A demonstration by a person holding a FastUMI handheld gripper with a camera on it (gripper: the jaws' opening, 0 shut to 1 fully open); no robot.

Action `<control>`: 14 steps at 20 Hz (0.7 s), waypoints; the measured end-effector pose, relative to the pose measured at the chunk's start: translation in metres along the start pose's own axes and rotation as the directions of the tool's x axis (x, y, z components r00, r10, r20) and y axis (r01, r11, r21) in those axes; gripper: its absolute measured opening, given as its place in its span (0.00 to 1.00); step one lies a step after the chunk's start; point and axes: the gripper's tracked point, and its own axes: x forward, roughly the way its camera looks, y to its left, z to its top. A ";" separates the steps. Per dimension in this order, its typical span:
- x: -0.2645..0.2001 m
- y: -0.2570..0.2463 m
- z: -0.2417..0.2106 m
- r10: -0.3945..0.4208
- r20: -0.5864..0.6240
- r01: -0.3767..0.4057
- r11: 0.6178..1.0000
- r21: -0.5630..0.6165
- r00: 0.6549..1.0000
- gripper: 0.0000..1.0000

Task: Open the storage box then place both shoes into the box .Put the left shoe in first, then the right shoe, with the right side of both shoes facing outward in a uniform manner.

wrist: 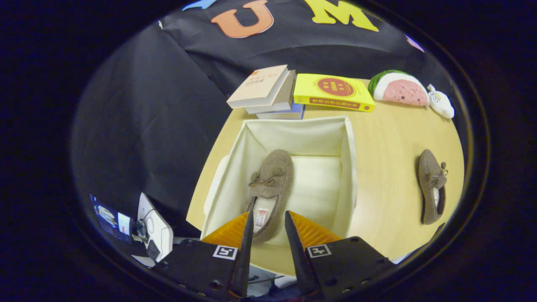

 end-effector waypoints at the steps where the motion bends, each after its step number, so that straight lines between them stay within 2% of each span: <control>1: -0.012 -0.009 0.002 -0.025 0.016 0.025 0.999 -0.026 1.000 0.45; 2: -0.022 -0.016 0.005 -0.036 0.032 0.038 0.997 -0.065 0.999 0.45; 5: -0.045 -0.051 0.007 -0.144 0.077 0.155 0.975 -0.160 0.987 0.74; 6: -0.051 -0.059 0.006 -0.159 0.078 0.170 0.971 -0.166 0.984 0.83; 8: -0.060 -0.077 0.004 -0.182 0.068 0.191 0.966 -0.174 0.981 0.85; 10: -0.066 -0.106 0.002 -0.224 0.063 0.232 0.958 -0.167 0.973 0.93; 14: -0.075 -0.192 -0.009 -0.374 0.026 0.373 0.917 -0.141 0.927 0.95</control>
